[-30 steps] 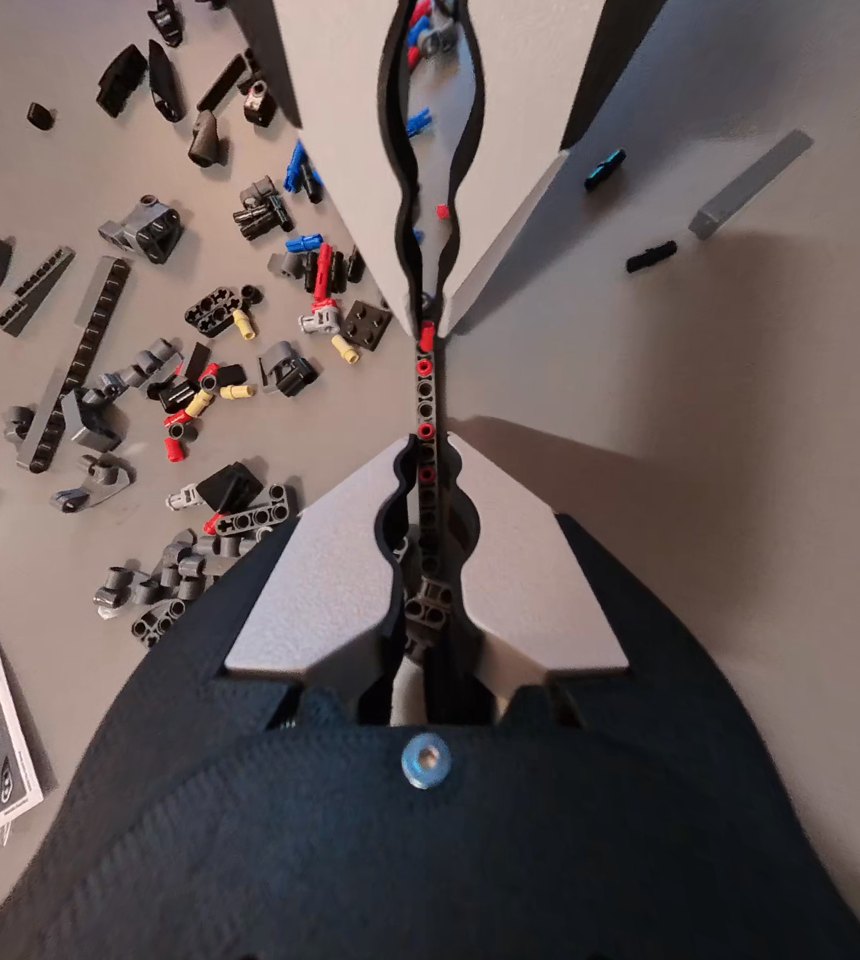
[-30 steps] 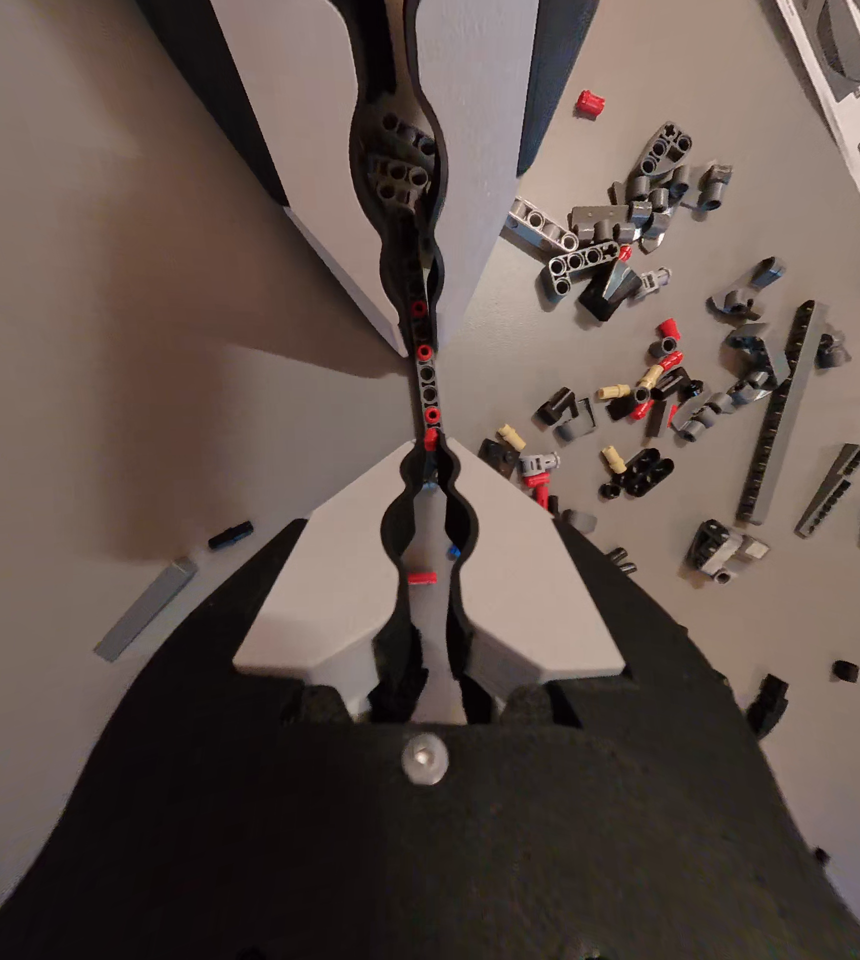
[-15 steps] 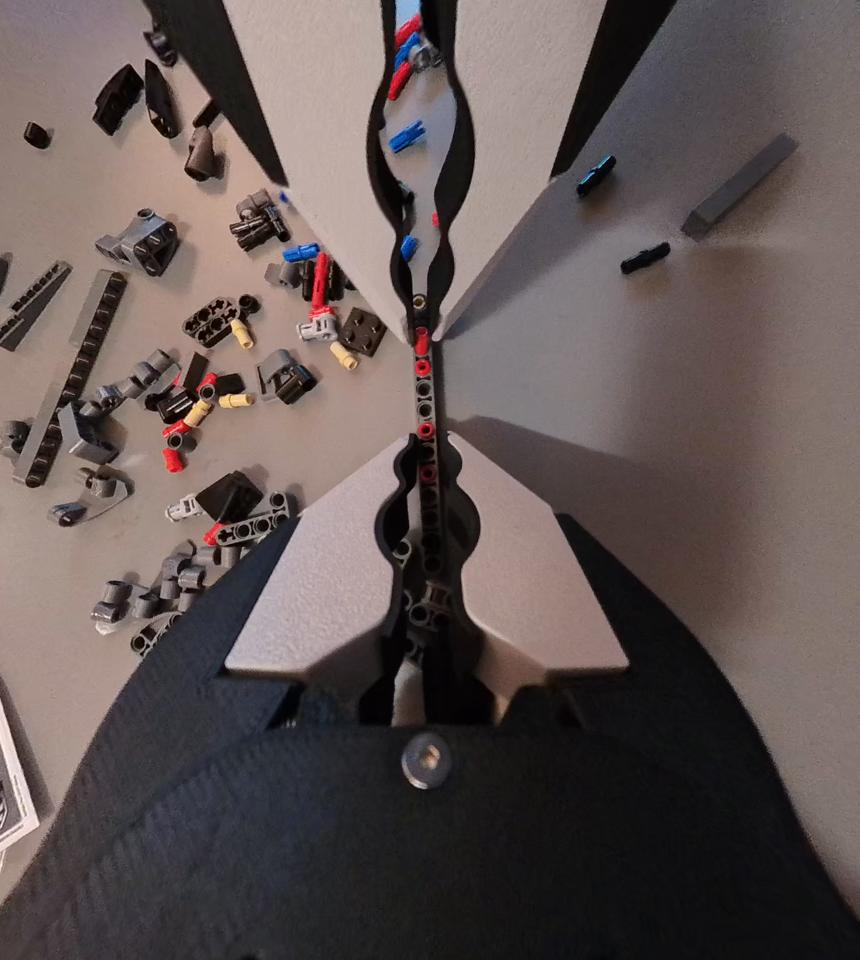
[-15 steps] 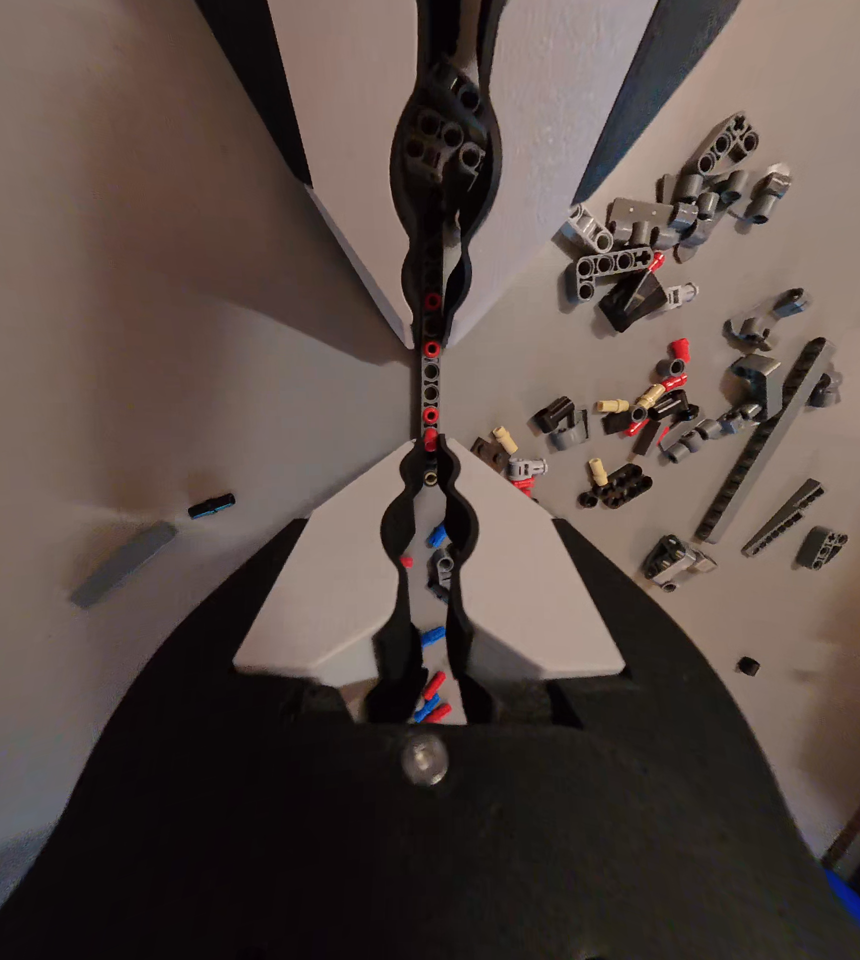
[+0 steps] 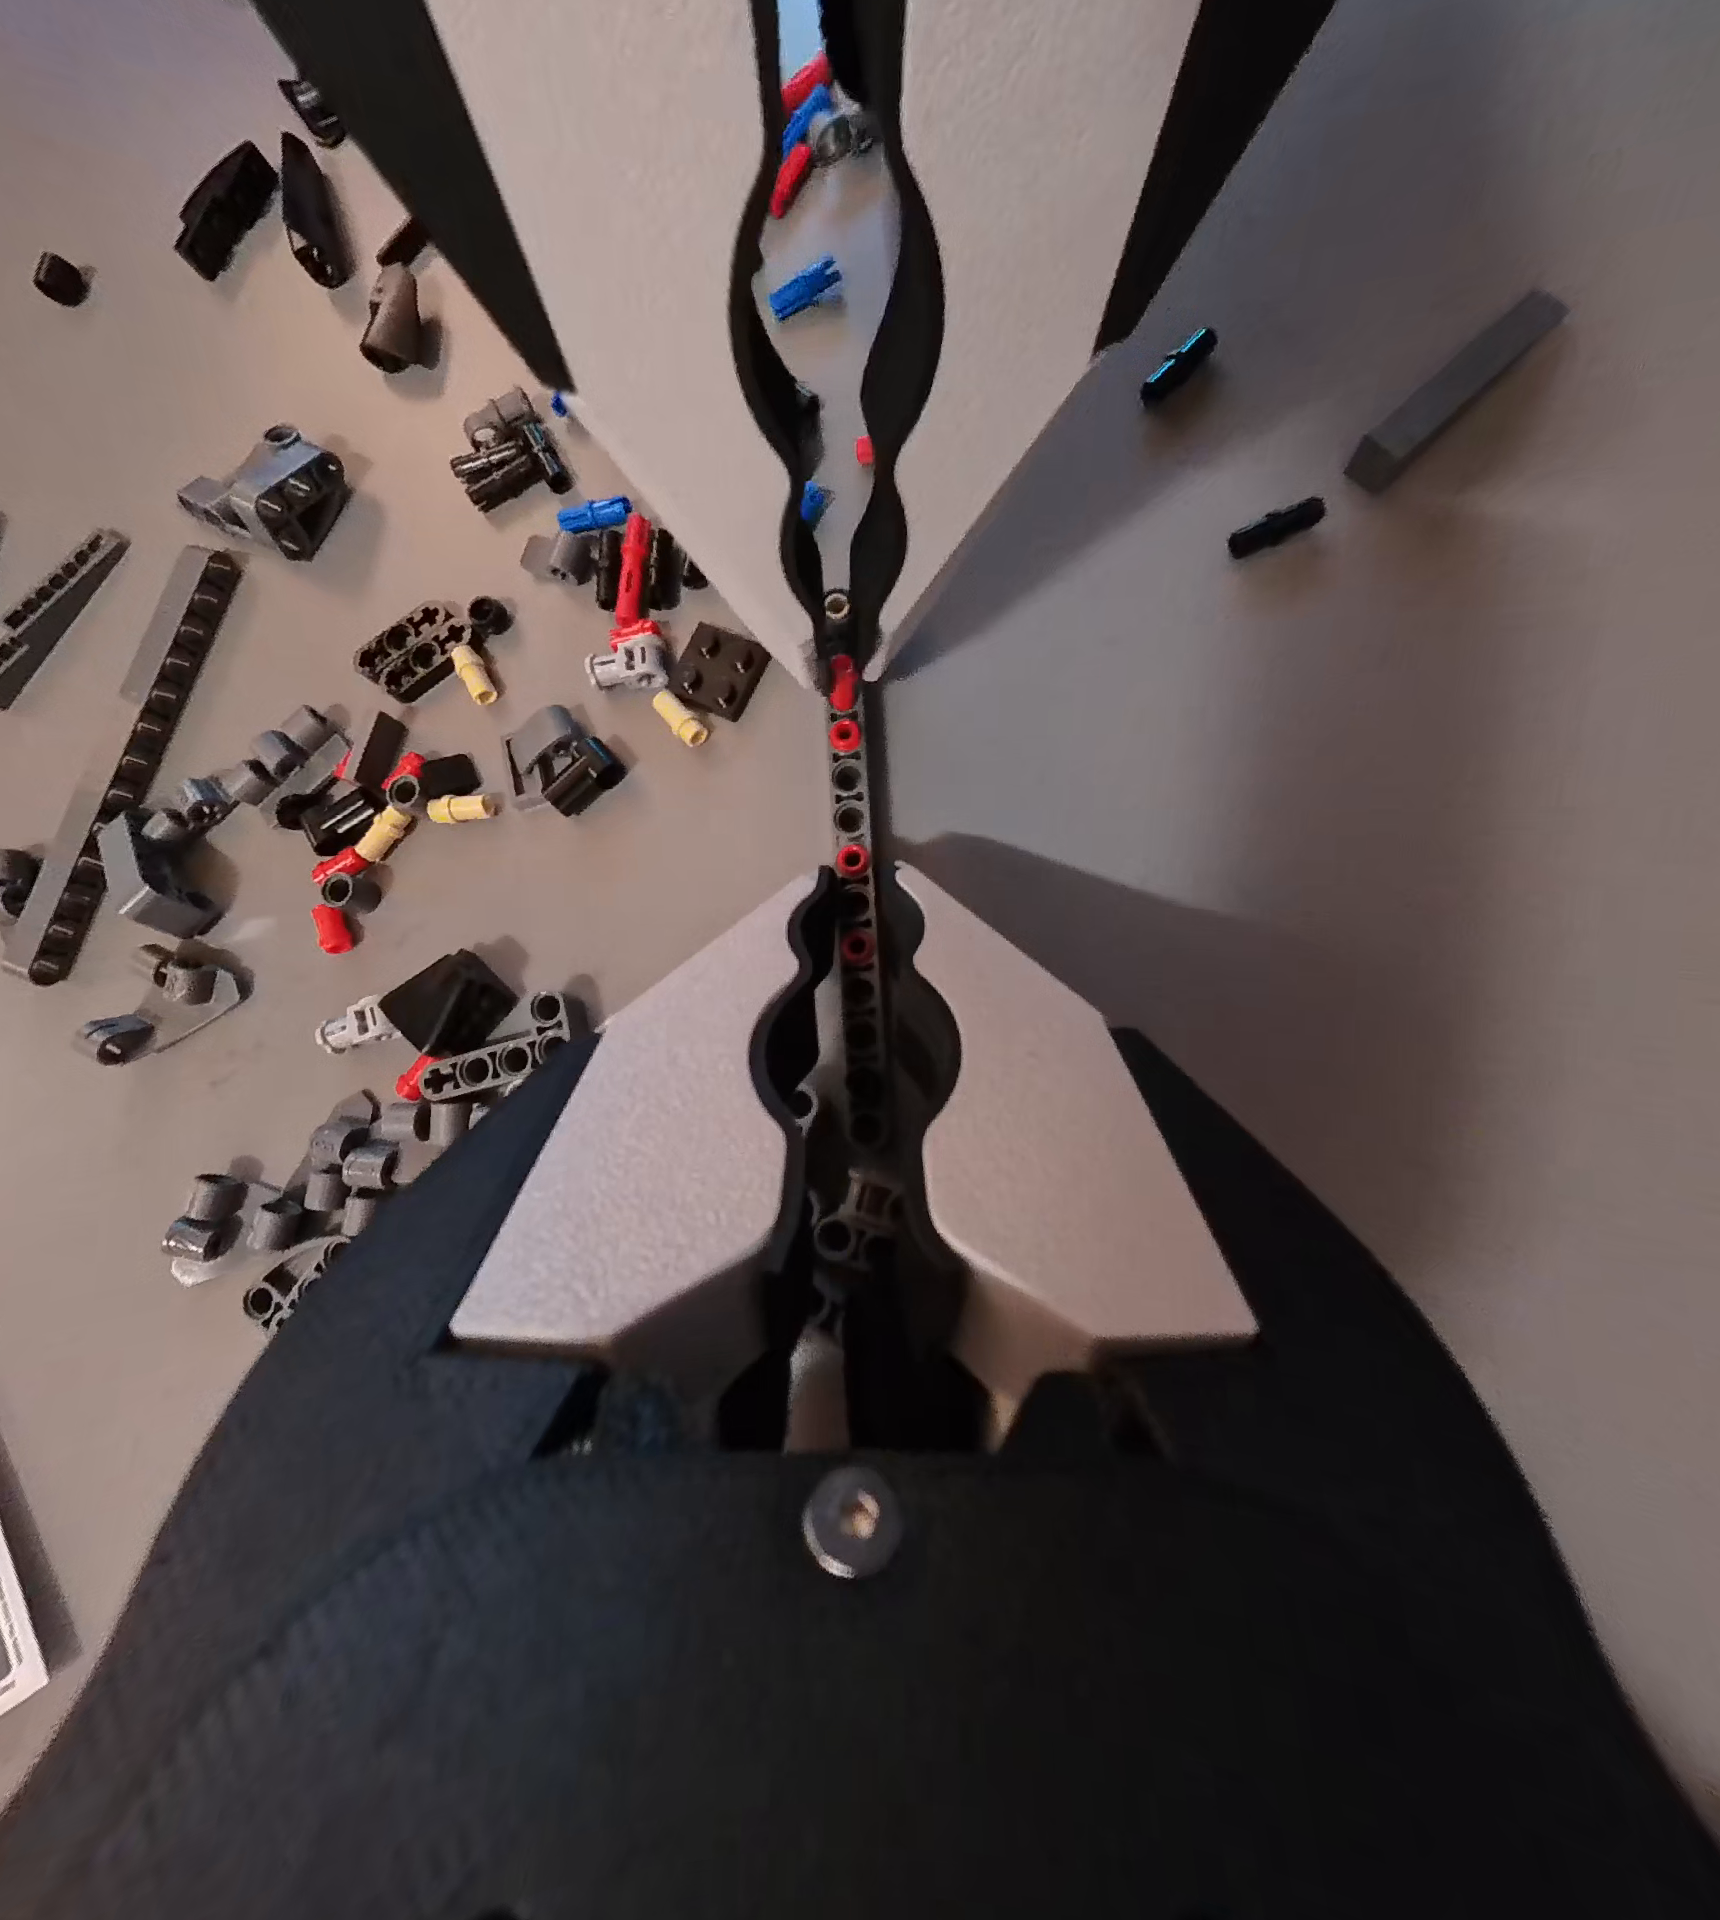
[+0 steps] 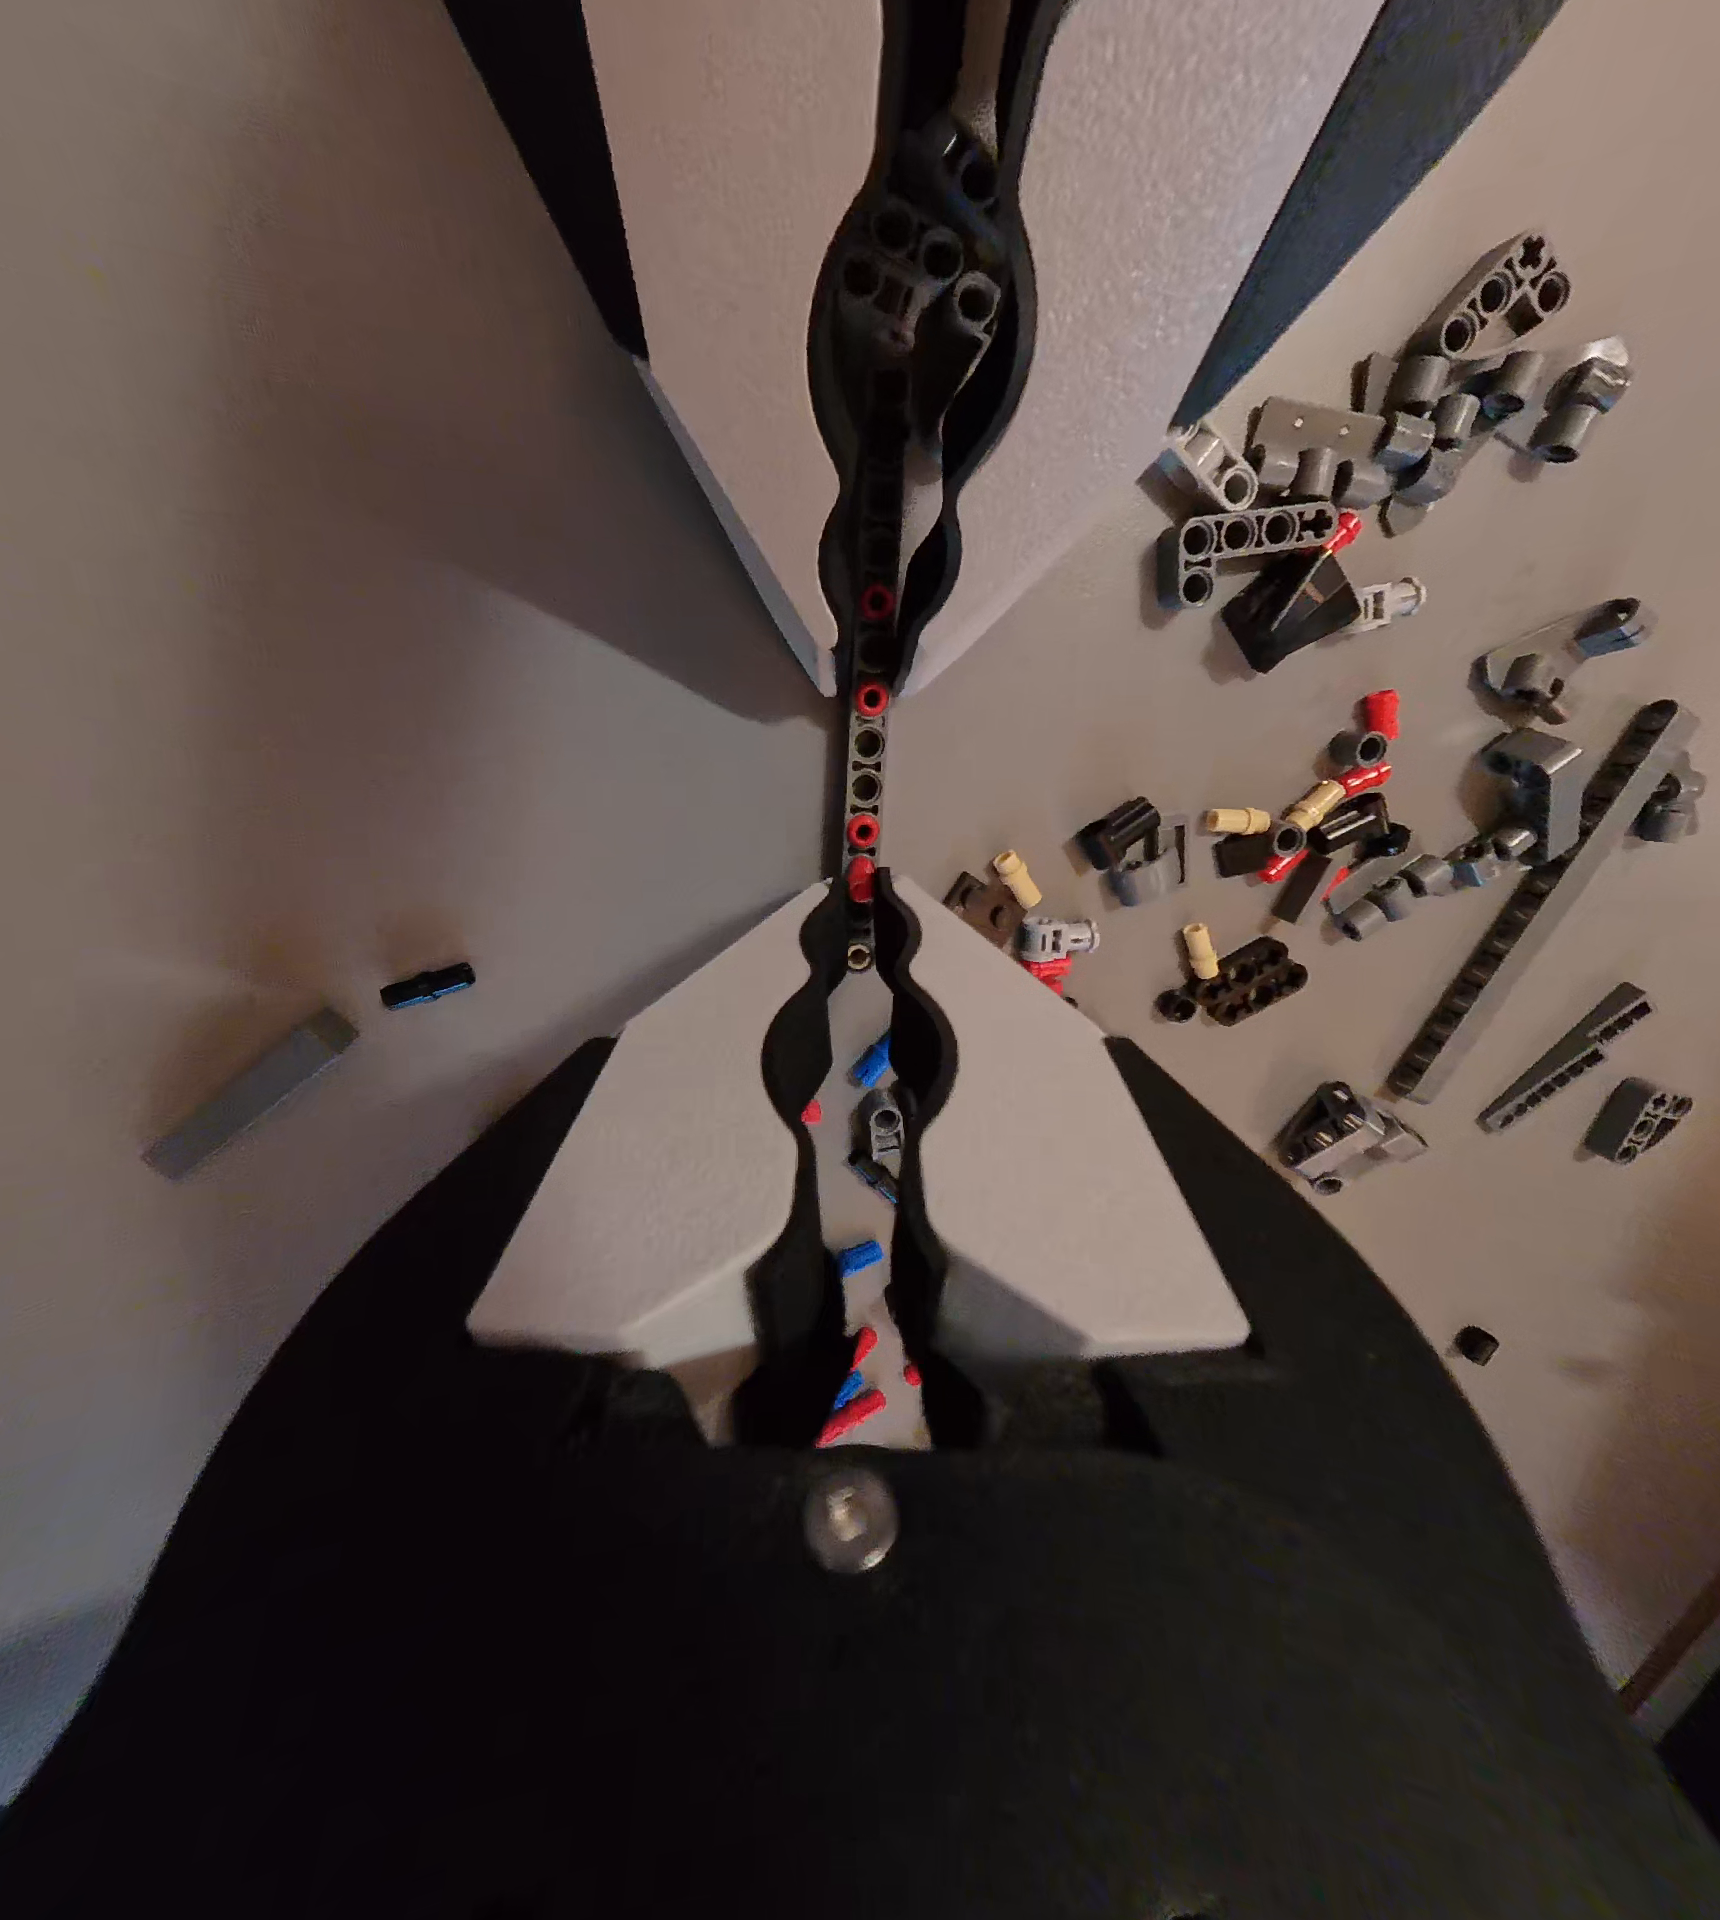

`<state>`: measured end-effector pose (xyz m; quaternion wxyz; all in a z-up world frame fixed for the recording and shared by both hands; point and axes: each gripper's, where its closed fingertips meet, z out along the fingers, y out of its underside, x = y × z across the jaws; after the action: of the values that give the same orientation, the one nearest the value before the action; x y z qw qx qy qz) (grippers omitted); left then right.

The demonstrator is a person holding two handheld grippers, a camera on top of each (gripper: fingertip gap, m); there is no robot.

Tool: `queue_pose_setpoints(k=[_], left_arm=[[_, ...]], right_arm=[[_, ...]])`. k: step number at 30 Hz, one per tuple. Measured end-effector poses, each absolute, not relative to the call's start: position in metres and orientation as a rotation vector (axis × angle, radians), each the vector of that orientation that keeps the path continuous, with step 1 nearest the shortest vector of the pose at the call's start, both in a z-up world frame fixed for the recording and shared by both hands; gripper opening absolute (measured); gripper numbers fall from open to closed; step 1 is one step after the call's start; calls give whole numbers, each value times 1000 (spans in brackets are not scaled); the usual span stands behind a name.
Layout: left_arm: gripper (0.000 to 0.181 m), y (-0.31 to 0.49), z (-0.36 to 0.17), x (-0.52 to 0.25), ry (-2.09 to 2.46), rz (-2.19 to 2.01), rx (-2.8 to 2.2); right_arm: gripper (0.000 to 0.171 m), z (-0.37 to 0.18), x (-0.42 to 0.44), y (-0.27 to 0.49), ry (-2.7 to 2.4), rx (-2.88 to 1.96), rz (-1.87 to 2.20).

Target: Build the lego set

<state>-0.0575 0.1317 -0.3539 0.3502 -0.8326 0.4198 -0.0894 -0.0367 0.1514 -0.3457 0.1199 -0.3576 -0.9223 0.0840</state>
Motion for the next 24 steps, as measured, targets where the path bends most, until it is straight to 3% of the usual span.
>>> queue_pose_setpoints(k=[24], left_arm=[[6, 131, -354, -58, 1096, -238, -2146]], right_arm=[[1, -346, -37, 150, -2624, -1175, 497]])
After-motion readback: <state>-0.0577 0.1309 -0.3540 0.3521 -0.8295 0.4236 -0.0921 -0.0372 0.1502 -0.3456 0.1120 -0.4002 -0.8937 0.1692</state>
